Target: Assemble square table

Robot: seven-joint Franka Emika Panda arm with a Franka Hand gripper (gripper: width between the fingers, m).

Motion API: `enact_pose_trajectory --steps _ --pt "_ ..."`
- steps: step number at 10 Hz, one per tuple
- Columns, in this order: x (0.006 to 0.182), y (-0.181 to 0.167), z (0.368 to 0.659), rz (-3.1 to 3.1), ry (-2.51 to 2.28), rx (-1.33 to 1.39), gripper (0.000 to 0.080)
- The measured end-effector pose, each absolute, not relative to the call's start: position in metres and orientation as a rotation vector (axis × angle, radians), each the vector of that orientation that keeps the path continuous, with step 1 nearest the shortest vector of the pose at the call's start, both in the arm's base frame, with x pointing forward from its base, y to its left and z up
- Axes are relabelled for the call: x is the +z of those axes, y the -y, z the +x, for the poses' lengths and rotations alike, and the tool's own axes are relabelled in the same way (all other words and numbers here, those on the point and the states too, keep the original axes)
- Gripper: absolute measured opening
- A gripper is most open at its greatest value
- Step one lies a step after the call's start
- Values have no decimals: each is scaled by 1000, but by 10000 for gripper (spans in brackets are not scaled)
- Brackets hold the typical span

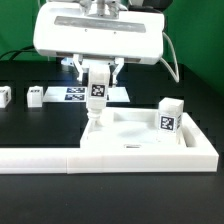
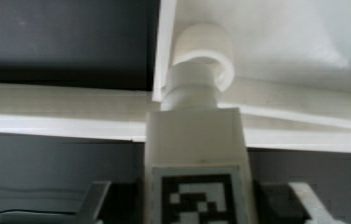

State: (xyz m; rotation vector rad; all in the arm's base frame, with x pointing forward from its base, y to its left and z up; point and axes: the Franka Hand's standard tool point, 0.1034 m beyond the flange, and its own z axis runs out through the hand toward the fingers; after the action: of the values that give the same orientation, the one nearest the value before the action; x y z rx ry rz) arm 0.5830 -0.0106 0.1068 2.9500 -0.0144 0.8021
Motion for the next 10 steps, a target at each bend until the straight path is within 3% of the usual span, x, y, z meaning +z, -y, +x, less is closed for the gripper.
enact_pose_trajectory --steps 3,10 --pt "114 13 602 2975 42 797 290" --pt "101 18 603 2982 60 823 290"
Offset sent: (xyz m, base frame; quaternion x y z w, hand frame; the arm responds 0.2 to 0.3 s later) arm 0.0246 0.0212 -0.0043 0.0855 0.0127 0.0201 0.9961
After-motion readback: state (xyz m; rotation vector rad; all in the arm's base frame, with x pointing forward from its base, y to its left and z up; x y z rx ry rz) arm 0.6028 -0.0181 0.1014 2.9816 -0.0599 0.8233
